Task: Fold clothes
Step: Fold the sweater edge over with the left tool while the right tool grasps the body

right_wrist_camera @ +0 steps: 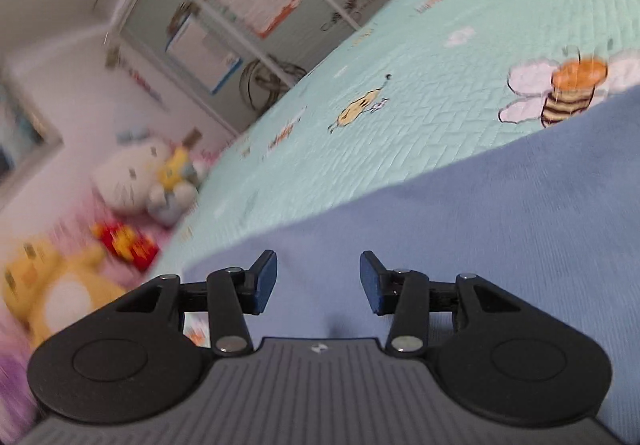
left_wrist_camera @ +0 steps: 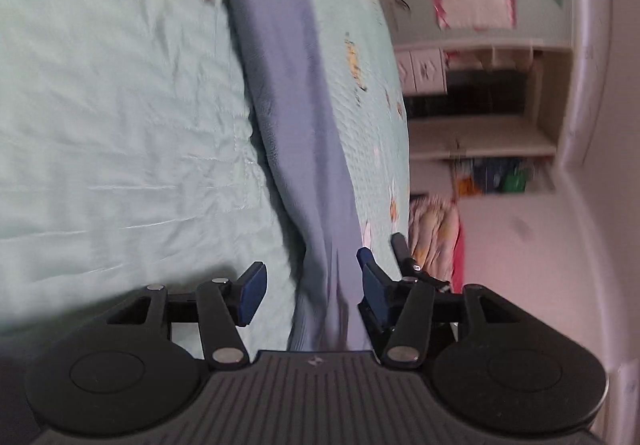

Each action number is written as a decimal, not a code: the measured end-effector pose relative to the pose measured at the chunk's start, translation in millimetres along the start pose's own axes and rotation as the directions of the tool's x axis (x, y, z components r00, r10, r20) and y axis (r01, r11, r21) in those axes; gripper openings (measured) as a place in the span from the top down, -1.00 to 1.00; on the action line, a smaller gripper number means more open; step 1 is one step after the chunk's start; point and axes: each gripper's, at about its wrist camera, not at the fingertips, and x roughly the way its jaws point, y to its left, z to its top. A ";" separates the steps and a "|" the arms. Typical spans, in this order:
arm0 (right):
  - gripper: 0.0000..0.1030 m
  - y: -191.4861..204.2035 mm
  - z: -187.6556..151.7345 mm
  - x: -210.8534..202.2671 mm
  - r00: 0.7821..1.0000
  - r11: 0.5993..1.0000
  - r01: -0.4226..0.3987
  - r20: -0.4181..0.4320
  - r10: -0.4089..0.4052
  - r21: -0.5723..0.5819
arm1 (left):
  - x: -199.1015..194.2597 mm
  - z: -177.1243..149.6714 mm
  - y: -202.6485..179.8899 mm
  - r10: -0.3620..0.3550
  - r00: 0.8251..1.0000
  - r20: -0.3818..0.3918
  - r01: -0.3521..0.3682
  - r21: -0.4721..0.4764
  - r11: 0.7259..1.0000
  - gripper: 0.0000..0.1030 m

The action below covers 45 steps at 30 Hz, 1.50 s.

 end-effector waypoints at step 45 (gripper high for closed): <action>1.00 -52.3 10.1 45.9 0.995 0.995 0.089 0.036 -0.090 0.041 | 24.1 18.0 -29.3 0.264 0.944 0.195 -0.314 0.297 0.902 0.87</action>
